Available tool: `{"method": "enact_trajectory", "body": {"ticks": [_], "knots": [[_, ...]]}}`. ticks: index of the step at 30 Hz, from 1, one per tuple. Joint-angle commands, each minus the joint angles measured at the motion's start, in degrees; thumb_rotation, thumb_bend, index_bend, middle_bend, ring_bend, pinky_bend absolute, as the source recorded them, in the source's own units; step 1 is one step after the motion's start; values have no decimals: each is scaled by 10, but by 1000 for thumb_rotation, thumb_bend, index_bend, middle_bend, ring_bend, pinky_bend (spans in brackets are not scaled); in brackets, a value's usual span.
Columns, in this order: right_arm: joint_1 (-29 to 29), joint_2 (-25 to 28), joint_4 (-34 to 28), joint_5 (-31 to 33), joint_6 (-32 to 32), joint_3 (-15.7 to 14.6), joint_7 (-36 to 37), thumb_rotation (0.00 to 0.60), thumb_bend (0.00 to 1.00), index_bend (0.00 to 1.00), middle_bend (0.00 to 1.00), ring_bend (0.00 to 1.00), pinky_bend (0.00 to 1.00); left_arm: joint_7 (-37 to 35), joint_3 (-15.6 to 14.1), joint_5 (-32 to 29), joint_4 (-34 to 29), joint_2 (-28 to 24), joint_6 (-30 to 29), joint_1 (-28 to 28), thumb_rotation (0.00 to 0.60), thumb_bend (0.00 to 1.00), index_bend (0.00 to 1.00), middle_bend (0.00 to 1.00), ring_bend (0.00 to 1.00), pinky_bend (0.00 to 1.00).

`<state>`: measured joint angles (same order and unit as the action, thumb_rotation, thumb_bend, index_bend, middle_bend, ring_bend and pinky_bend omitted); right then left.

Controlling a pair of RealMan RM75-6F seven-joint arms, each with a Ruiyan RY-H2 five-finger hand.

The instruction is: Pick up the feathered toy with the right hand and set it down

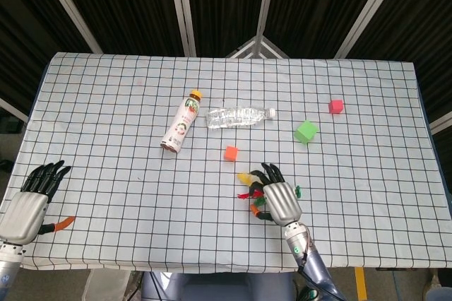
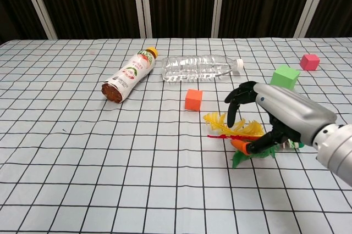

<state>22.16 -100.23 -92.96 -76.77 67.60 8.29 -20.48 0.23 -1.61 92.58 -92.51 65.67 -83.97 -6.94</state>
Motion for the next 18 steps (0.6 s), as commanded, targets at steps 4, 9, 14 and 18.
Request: {"method": "enact_trajectory", "body": {"ticks": [4, 9, 14, 18], "knots": [[8, -26, 25, 5, 1, 1, 1, 600, 349, 520, 227, 0, 0, 0, -1, 1, -1, 0, 0, 0, 600, 0, 0, 0, 0, 0], [12, -38, 39, 12, 2, 5, 1, 600, 350, 520, 228, 0, 0, -1, -1, 0, -2, -1, 2, -1, 600, 0, 0, 0, 0, 0], [16, -47, 52, 22, -1, 9, 0, 600, 357, 520, 228, 0, 0, -2, -2, 1, -3, -1, 2, -1, 600, 0, 0, 0, 0, 0], [18, -53, 59, 26, -3, 9, 0, 600, 399, 540, 229, 0, 0, -4, -1, 0, -2, -2, 3, -1, 600, 0, 0, 0, 0, 0]]}}
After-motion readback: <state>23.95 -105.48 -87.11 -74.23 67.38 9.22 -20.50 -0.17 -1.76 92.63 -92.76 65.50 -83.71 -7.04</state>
